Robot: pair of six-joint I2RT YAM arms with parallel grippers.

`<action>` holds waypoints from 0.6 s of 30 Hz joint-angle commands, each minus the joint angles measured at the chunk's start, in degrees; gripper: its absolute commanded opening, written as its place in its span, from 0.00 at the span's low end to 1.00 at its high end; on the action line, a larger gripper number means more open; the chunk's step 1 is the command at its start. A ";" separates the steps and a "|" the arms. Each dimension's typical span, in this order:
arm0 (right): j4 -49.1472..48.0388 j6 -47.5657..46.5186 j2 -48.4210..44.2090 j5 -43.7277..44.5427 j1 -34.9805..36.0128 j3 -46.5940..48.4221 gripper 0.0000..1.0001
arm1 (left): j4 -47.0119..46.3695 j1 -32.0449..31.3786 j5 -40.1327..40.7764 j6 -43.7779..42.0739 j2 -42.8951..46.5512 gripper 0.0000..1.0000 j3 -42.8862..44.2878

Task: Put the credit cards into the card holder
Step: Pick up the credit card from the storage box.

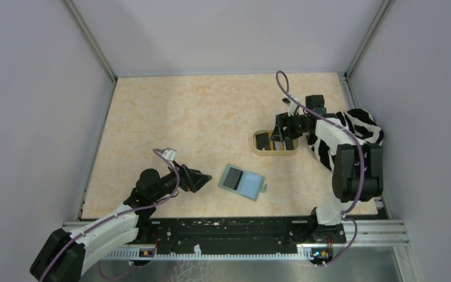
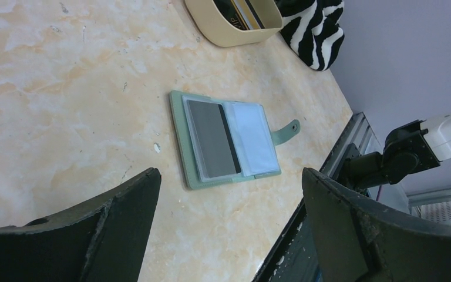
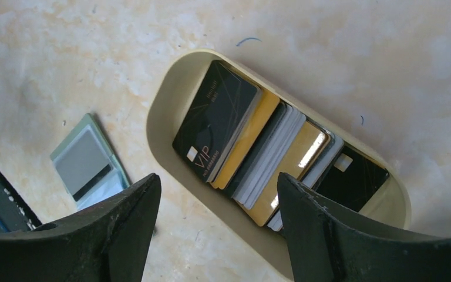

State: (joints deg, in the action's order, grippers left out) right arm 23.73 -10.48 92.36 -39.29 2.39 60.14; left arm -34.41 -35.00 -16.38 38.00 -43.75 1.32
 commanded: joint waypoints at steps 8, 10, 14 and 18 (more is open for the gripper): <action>1.01 3.82 4.04 9.02 -0.64 4.08 0.71 | -3.43 -0.17 -0.01 1.08 0.78 0.95 -2.49; 0.61 4.56 4.42 9.62 -0.64 3.98 0.71 | -3.83 -0.19 0.00 1.12 0.61 0.95 -2.97; 0.29 6.14 5.46 11.05 -0.62 3.94 0.71 | -4.41 -0.16 -0.33 1.31 0.66 0.94 -3.34; 0.05 7.58 6.63 10.37 -0.66 3.89 0.72 | -4.56 -0.18 -0.37 1.47 0.68 0.94 -3.37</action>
State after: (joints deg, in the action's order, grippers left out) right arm 24.99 -5.28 97.60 -29.28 2.11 61.63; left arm -36.12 -35.00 -16.32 39.07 -43.22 1.13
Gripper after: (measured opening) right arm 0.714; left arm 0.943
